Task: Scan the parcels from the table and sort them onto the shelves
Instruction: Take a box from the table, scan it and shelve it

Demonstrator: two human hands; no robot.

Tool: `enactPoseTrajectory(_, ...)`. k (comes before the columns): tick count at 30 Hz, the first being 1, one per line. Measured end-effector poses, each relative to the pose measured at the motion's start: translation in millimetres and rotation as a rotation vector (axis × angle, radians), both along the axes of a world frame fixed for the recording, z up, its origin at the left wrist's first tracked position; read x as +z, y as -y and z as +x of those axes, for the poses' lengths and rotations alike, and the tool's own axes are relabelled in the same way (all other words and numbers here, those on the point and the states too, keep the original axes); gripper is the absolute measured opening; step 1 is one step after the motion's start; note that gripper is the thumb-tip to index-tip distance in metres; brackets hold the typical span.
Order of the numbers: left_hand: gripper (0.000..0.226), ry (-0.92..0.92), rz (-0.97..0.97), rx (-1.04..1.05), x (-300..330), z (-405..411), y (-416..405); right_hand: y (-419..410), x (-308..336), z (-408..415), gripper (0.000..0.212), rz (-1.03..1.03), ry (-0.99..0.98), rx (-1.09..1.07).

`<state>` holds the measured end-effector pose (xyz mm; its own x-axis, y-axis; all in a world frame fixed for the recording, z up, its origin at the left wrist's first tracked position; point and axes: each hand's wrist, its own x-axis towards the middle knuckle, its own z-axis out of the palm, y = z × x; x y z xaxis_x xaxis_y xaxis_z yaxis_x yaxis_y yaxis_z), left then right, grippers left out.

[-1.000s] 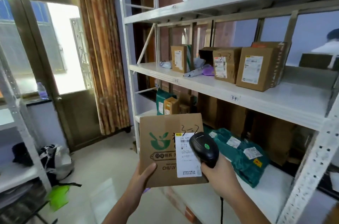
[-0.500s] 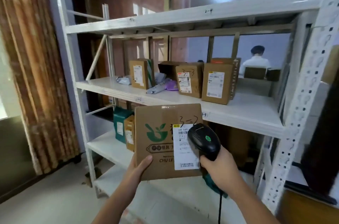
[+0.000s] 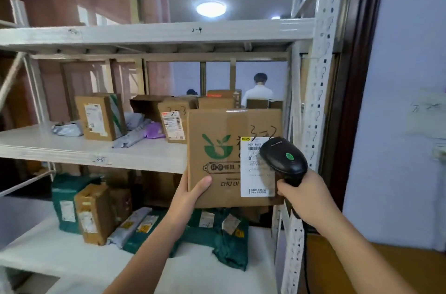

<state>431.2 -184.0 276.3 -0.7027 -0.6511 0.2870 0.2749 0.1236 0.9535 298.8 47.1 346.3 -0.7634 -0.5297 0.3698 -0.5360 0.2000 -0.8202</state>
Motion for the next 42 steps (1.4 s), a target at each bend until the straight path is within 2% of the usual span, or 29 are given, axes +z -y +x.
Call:
enactPoseTrajectory(5,0.081,0.012,-0.047,-0.057,24,-47,4,-2,16,-32,0.008,-0.042,-0.042,-0.042)
enactPoseTrajectory(9,0.095,0.03,-0.129,-0.084,36,-79,16,-1,24,-51,0.013,-0.051,-0.049,-0.054)
enactPoseTrajectory(11,0.093,0.033,-0.157,-0.087,41,-93,23,1,26,-59,0.011,-0.036,-0.051,-0.062)
enactPoseTrajectory(18,0.068,0.118,-0.225,-0.081,39,-139,44,17,18,-82,0.011,-0.011,-0.045,-0.125)
enactPoseTrajectory(23,0.085,0.154,-0.284,-0.087,33,-163,57,29,6,-94,0.012,-0.025,0.001,-0.165)
enactPoseTrajectory(26,0.074,0.158,-0.312,-0.065,37,-173,58,36,5,-102,0.013,-0.033,0.005,-0.175)
enactPoseTrajectory(28,0.061,0.147,-0.328,-0.037,41,-179,59,42,7,-104,0.023,-0.018,-0.026,-0.162)
enactPoseTrajectory(30,0.058,0.149,-0.326,-0.017,43,-186,61,49,9,-103,0.04,-0.011,-0.062,-0.138)
enactPoseTrajectory(33,0.06,0.141,-0.292,0.023,44,-195,62,59,7,-102,0.056,-0.059,-0.089,-0.134)
enactPoseTrajectory(36,0.067,0.113,-0.284,0.069,38,-202,61,63,0,-103,0.041,-0.028,-0.093,-0.212)
enactPoseTrajectory(40,0.084,0.093,-0.284,0.131,32,-209,63,66,-7,-104,0.068,0.058,-0.108,-0.204)
enactPoseTrajectory(42,0.105,0.1,-0.302,0.198,30,-209,64,69,-8,-105,0.071,0.102,-0.143,-0.2)
